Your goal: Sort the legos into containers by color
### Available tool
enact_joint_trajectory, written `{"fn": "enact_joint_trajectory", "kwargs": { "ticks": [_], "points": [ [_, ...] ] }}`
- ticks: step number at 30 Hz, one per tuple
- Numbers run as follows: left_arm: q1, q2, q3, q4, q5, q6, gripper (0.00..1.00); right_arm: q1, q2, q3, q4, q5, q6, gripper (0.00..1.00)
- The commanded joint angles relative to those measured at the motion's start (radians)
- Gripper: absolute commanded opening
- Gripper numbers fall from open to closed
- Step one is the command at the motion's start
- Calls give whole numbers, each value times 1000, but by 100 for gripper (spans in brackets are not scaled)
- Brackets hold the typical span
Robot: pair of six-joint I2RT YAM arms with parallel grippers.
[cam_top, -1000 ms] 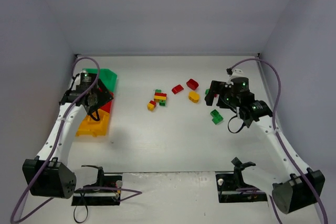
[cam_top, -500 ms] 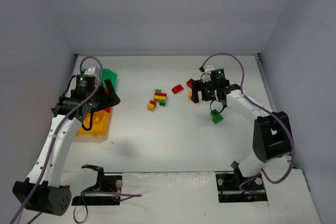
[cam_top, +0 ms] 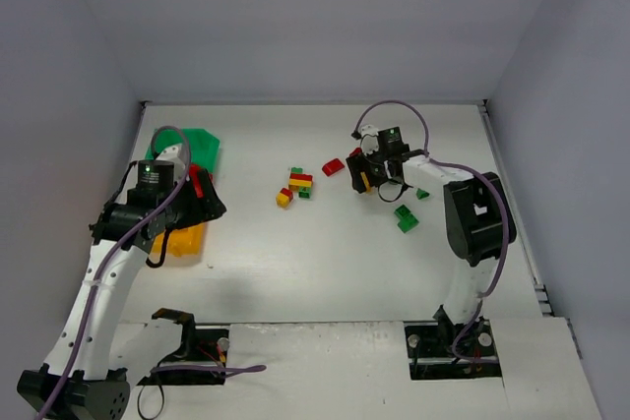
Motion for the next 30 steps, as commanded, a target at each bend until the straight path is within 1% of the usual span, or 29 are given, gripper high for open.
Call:
{"fn": "enact_joint_trajectory", "kwargs": {
  "ticks": [1,4,6,7,8,9,12,13,14,18,22,23,24,25,26,27,28,30],
  "points": [
    [-6,-15,3,9,17,4,69,9,17,48,41,26,-62,70],
    [-5,-19,-1,4,29,-7,69,11,42,54,48,32,-69,63],
    [-5,-26,-3,4,29,-13,69,20,50,54,48,37,-69,52],
    [-6,-26,-3,4,37,-16,69,22,48,50,49,40,-69,41],
    [-5,-27,-1,6,45,-23,69,25,45,36,63,45,-63,36],
    [-5,-26,0,13,62,-28,69,37,31,28,77,55,-61,28],
    [-6,-15,5,27,94,-53,69,62,-14,8,78,86,-52,12],
    [-6,-7,15,32,109,-56,69,86,-33,4,75,86,-50,4],
    [-6,3,20,42,140,-69,69,101,-54,-1,75,89,-47,1],
    [-14,30,45,104,223,-117,69,201,-208,-53,75,132,-40,0],
    [-40,79,83,199,316,-165,69,336,-358,-84,75,118,-27,1],
    [-50,95,95,232,386,-178,69,386,-392,-78,52,114,-36,3],
    [-54,102,95,251,387,-186,69,411,-406,-78,52,114,-36,3],
    [-61,106,101,275,428,-195,69,431,-417,-68,26,117,-41,3],
    [-69,109,101,294,440,-201,69,454,-427,-50,17,118,-41,3],
    [-86,112,103,336,448,-212,69,473,-446,-42,9,109,-38,4],
    [-95,114,103,355,453,-217,69,514,-453,-36,8,112,-35,4],
    [-113,126,108,384,465,-220,69,551,-479,-21,8,132,-24,4]
  ]
}}
